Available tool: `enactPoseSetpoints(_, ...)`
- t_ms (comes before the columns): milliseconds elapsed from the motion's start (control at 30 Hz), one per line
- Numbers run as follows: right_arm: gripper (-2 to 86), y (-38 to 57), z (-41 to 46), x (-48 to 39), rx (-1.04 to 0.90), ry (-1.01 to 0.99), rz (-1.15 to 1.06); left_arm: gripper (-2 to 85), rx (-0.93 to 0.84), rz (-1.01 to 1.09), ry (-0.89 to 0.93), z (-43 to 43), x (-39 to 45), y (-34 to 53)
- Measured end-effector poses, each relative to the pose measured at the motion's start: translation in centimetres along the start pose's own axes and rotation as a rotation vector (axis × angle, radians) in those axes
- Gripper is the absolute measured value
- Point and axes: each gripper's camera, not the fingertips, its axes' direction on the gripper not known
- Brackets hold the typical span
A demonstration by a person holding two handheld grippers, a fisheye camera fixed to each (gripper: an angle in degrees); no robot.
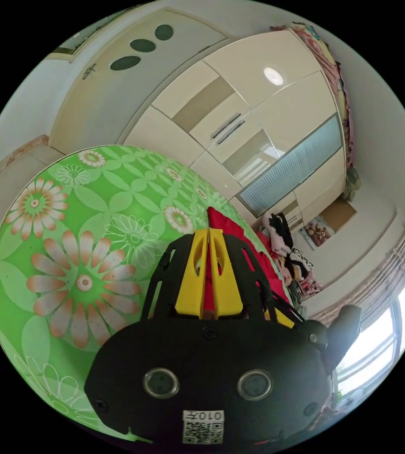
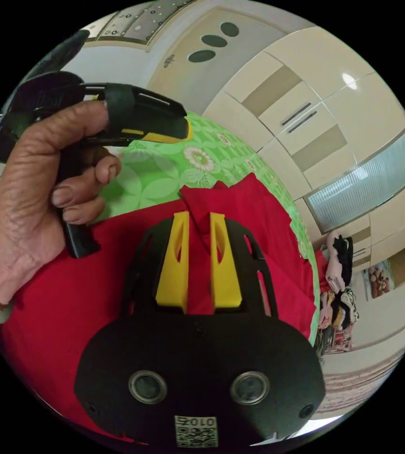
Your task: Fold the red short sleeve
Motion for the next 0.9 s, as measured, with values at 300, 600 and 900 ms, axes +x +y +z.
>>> enactPoseSetpoints(300, 2.9, 1.7, -1.6, 6.8, 0.151, -0.088, 0.207, -0.1, -0.017, 0.177, 0.041, 1.5, 4.8, 2.1)
enactPoseSetpoints(600, 2.7, 8.7, -0.8, 20.7, 0.277, -0.505, 0.523, 0.0, -0.054, 0.318, 0.161, 2.8, 10.9, 5.7)
enactPoseSetpoints(900, 2.7, 24.8, -1.2, 38.3, 0.253, -0.312, 0.831, -0.2, -0.213, 0.609, 0.062, 6.3, 21.2, 10.9)
